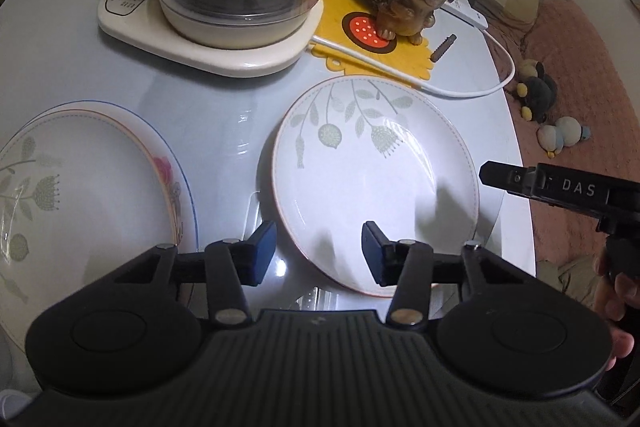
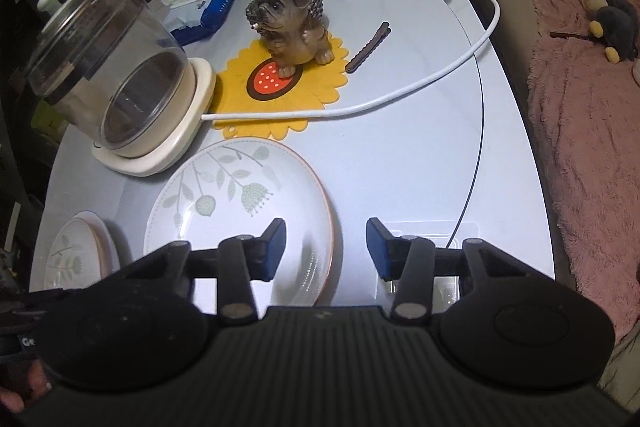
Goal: Organize plates and bowls
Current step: 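Close both grippers on the rim of the second leaf-pattern plate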
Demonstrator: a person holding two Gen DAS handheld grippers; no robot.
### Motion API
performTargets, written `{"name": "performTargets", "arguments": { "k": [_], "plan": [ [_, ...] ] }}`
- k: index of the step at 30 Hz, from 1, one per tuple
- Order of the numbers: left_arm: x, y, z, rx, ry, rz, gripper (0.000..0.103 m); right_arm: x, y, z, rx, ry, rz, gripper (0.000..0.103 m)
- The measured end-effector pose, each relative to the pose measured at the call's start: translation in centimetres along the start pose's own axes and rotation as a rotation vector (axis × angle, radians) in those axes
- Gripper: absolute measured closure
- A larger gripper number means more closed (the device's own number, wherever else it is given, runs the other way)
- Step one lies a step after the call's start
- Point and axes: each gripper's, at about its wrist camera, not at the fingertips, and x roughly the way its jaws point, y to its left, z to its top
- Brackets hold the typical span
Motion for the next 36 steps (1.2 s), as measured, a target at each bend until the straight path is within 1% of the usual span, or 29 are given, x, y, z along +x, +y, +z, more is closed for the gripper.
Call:
{"name": "performTargets", "arguments": {
  "k": [2, 4, 8, 10, 13, 15, 16, 19, 21, 25, 28, 31, 36],
  "plan": [
    [0.6, 0.0, 0.4, -0.001, -0.003, 0.015, 0.053, 0.7, -0.4, 0.4, -0.002, 0.009, 0.002, 0.061],
    [1.2, 0.2, 0.7, -0.014, 0.007, 0.017, 0.060, 1.4, -0.7, 0.8, -0.007, 0.021, 0.011, 0.064],
    [2.0, 0.8, 1.2, -0.039, 0.024, 0.031, 0.067, 2.8, -0.9, 1.2, -0.010, 0.042, 0.039, 0.069],
    [2.5, 1.1, 1.3, -0.052, 0.032, 0.034, 0.071, 3.4, -0.8, 1.3, -0.019, 0.053, 0.053, 0.069],
    [3.2, 1.6, 1.3, -0.077, 0.041, 0.027, 0.073, 4.2, -0.5, 1.3, -0.028, 0.061, 0.058, 0.071],
    [3.7, 1.8, 1.0, -0.086, 0.046, 0.029, 0.075, 4.6, -0.4, 1.0, -0.027, 0.069, 0.065, 0.076],
    [4.0, 1.9, 0.9, -0.092, 0.048, 0.027, 0.077, 4.8, -0.4, 0.9, -0.027, 0.075, 0.065, 0.077],
    [4.2, 2.0, 0.8, -0.112, 0.040, 0.008, 0.078, 5.2, -0.4, 0.8, -0.014, 0.091, 0.102, 0.077],
    [4.3, 2.0, 0.9, -0.121, 0.035, 0.002, 0.079, 5.2, -0.2, 0.8, -0.032, 0.091, 0.103, 0.077],
    [4.5, 2.1, 1.0, -0.137, 0.028, -0.006, 0.079, 5.5, -0.6, 1.0, -0.026, 0.105, 0.139, 0.077],
    [4.5, 1.8, 1.1, -0.115, 0.025, 0.007, 0.079, 5.8, -1.1, 1.0, -0.008, 0.107, 0.180, 0.077],
    [4.2, 1.5, 1.0, -0.115, 0.013, 0.025, 0.079, 5.9, -1.8, 0.9, 0.002, 0.100, 0.227, 0.077],
    [3.6, 1.7, 1.0, -0.122, 0.018, 0.013, 0.079, 5.6, -2.1, 1.0, -0.007, 0.110, 0.274, 0.078]
  ]
}}
